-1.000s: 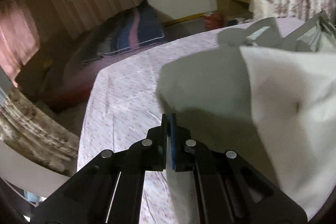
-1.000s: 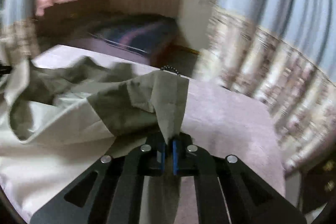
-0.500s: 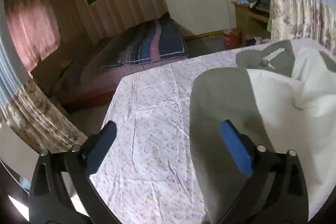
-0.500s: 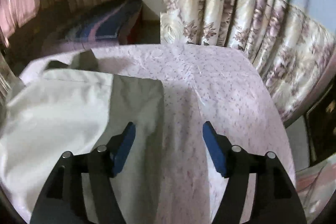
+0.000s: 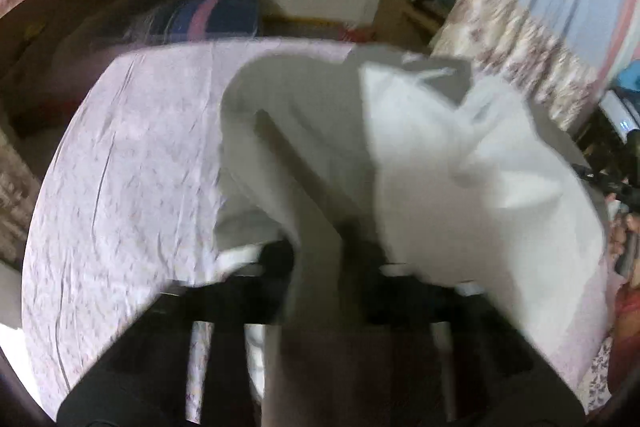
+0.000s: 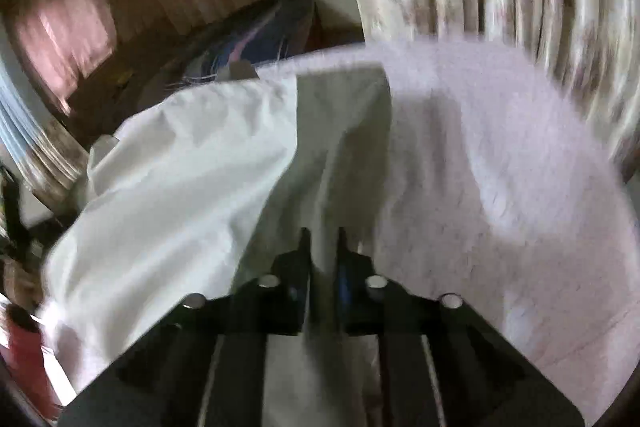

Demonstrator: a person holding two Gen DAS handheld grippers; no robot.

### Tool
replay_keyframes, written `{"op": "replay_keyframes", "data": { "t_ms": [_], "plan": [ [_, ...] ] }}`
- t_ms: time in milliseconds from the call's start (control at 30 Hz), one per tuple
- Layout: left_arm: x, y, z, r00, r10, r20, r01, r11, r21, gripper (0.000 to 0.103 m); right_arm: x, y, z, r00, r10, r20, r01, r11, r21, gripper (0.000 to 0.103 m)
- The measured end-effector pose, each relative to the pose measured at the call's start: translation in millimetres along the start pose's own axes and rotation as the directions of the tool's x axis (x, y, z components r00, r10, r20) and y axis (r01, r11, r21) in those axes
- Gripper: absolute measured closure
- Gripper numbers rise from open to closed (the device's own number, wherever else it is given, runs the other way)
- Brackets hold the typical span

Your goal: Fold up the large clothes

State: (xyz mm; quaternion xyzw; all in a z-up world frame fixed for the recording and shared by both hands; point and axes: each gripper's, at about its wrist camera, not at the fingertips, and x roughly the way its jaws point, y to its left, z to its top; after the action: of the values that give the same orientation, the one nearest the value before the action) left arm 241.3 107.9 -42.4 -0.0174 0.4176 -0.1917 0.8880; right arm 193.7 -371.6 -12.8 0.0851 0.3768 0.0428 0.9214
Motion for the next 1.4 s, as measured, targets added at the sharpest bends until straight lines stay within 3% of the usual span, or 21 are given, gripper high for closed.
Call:
{"op": "replay_keyframes", "data": {
  "t_ms": [67,133,200,233,267,333,367,400,433,500,600,733,800,833,900,1000,1133,1267,1367,1400],
  "plan": [
    [-22,-8,10,0.996,0.012,0.091,-0.013,1.0,0.008,0.097,-30,14,14,0.989,0.037,0.144,-0.034,0.999,-0.02,0.102],
    [-54,-18,15,0.977,0.034,0.211,-0.038,0.999,0.017,0.1,-66,30,20,0.957,0.046,0.285,-0.03,0.998,-0.061,0.102],
    [-93,-32,10,0.931,0.061,0.36,-0.078,0.997,0.031,0.1,-90,43,19,0.924,0.018,0.382,0.023,0.994,-0.103,0.102],
    [-103,-35,7,0.91,0.087,0.404,-0.107,0.994,0.027,0.1,-91,44,18,0.92,-0.01,0.391,0.056,0.993,-0.107,0.102],
    [-101,-32,6,0.912,0.122,0.392,-0.14,0.99,0.018,0.1,-87,39,18,0.927,-0.032,0.373,0.072,0.993,-0.095,0.102],
    [-72,-11,8,0.945,0.16,0.287,-0.162,0.987,-0.014,0.092,-55,18,14,0.963,-0.065,0.263,0.08,0.996,-0.05,0.101],
    [-43,6,7,0.966,0.17,0.195,-0.166,0.985,-0.037,0.091,-34,10,11,0.977,-0.082,0.199,0.09,0.996,-0.031,0.101],
    [-22,15,5,0.973,0.189,0.131,-0.186,0.982,-0.041,0.091,-6,5,4,0.987,-0.122,0.109,0.127,0.991,-0.039,0.102],
    [6,26,1,0.98,0.194,0.048,-0.192,0.98,-0.044,0.091,18,3,-4,0.987,-0.155,0.045,0.157,0.985,-0.064,0.102],
    [29,36,-4,0.987,0.161,-0.016,-0.162,0.985,-0.062,0.089,41,1,-15,0.984,-0.179,-0.018,0.178,0.981,-0.073,0.101],
    [31,33,-4,0.982,0.185,-0.023,-0.186,0.981,-0.055,0.085,46,0,-16,0.98,-0.196,-0.046,0.193,0.979,-0.064,0.099],
    [12,30,-1,0.958,0.286,0.019,-0.285,0.958,-0.017,0.061,13,1,-9,0.98,-0.198,0.024,0.199,0.978,-0.064,0.09],
    [-17,16,-6,0.944,0.32,0.082,-0.321,0.947,-0.004,0.034,-12,5,-12,0.981,-0.175,0.088,0.18,0.982,-0.054,0.085],
    [-34,10,-8,0.935,0.334,0.116,-0.336,0.942,0.0,0.028,-24,10,-16,0.979,-0.166,0.121,0.174,0.983,-0.056,0.081],
    [-65,-15,-14,0.899,0.378,0.222,-0.391,0.92,0.013,0.006,-48,26,-25,0.976,-0.128,0.177,0.142,0.987,-0.072,0.057],
    [-90,-49,-25,0.879,0.367,0.306,-0.388,0.922,0.01,0.003,-54,57,-41,0.982,-0.074,0.176,0.1,0.985,-0.142,0.053],
    [-77,-74,-37,0.889,0.362,0.28,-0.381,0.925,0.012,0.003,-42,85,-65,0.984,-0.087,0.157,0.116,0.975,-0.189,0.049],
    [-38,-70,-49,0.913,0.374,0.163,-0.38,0.925,0.006,0.003,-21,86,-82,0.991,-0.093,0.098,0.111,0.973,-0.201,0.046],
    [-11,-53,-57,0.905,0.42,0.064,-0.42,0.907,-0.004,0.003,-14,81,-86,0.99,-0.13,0.063,0.141,0.961,-0.236,0.044],
    [-5,-48,-59,0.912,0.41,0.035,-0.41,0.912,-0.013,0.003,-11,77,-85,0.986,-0.16,0.052,0.168,0.955,-0.246,0.043]
  ]
}}
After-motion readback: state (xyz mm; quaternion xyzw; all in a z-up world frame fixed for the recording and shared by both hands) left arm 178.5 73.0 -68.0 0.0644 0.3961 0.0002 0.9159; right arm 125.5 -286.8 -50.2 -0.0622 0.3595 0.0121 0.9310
